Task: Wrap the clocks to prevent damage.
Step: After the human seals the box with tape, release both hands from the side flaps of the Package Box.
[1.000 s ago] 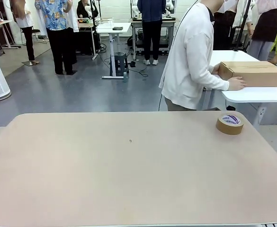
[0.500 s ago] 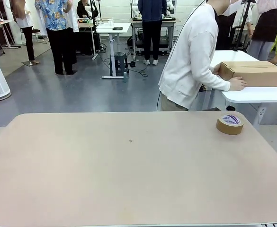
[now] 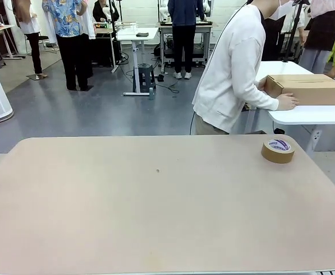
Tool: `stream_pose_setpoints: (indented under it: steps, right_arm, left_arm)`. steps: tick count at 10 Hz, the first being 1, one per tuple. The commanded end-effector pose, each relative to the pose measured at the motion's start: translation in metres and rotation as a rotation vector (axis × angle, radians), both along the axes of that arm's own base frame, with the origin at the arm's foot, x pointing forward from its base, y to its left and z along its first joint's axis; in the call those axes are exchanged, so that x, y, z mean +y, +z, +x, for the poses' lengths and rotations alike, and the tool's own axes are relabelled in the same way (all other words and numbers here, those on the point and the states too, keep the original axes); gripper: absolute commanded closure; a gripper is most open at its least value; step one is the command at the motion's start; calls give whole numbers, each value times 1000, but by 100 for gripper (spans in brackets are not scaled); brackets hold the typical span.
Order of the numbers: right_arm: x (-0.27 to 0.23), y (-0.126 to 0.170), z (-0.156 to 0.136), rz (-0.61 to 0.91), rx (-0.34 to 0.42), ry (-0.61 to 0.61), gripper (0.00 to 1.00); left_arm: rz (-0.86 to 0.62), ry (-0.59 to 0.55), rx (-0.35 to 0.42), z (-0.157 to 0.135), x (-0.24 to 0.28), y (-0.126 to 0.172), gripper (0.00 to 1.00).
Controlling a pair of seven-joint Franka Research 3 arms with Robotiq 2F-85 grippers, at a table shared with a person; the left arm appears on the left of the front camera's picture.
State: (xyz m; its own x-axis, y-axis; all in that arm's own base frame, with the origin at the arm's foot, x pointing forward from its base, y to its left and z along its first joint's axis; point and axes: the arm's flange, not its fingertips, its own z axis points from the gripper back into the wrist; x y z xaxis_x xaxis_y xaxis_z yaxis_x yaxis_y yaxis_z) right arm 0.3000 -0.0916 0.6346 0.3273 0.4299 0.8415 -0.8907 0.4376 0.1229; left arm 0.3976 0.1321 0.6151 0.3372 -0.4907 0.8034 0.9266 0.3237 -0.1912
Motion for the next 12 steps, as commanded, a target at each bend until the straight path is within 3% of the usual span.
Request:
stream_pose_setpoints:
  steps: [1, 12]
  right_arm:
    - [1, 0, 2, -1, 5, 2, 0]
    - [1, 0, 2, -1, 5, 2, 0]
  left_arm:
    - [-8, 5, 3, 0, 0, 1, 0]
    - [-8, 5, 3, 0, 0, 1, 0]
